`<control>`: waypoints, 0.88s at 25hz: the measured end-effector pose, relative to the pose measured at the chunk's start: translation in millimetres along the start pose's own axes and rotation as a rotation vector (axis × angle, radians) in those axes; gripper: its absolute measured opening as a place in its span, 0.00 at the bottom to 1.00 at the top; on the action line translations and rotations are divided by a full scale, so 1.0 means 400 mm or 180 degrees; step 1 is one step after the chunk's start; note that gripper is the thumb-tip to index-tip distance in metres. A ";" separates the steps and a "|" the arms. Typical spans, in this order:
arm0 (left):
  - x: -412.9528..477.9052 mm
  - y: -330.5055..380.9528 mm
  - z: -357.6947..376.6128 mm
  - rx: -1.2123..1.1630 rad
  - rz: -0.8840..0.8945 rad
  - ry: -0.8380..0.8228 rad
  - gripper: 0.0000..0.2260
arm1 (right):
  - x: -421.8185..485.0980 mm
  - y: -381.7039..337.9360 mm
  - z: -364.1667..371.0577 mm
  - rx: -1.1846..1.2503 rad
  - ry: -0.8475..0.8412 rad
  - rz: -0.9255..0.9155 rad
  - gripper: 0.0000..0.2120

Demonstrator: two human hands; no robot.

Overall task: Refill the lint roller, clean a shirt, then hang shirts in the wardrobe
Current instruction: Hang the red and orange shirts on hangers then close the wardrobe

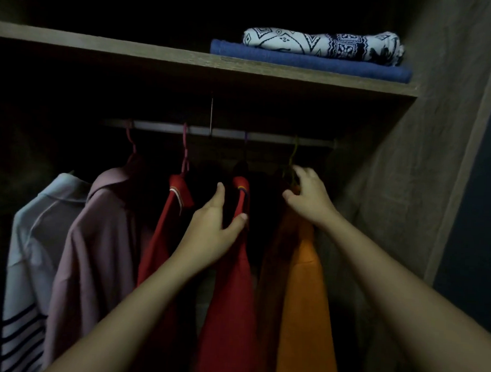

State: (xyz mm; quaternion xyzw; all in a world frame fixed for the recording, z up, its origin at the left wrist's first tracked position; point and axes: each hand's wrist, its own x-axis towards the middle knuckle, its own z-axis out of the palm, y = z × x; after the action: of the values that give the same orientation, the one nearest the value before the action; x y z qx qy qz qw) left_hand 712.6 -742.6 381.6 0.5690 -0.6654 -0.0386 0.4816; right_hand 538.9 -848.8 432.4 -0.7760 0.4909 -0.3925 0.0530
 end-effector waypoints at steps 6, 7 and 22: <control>-0.263 -0.156 -0.133 0.0542 0.0583 0.0345 0.26 | -0.369 -0.113 0.170 -0.0011 0.0250 -0.0990 0.26; -0.313 -0.191 -0.163 0.0661 0.0618 0.0336 0.26 | -0.435 -0.133 0.224 -0.0049 0.0081 -0.1065 0.26; -0.585 -0.581 -0.638 0.3505 0.2000 -0.0439 0.25 | -0.938 -0.559 0.933 -0.1618 -0.2395 -0.2206 0.28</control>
State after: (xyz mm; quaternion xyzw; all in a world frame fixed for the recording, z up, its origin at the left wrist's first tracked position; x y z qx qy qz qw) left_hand 1028.6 -511.3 238.7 0.5071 -0.7524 0.4156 0.0630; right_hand 868.0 -546.3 71.6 -0.9663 0.2340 0.0468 -0.0960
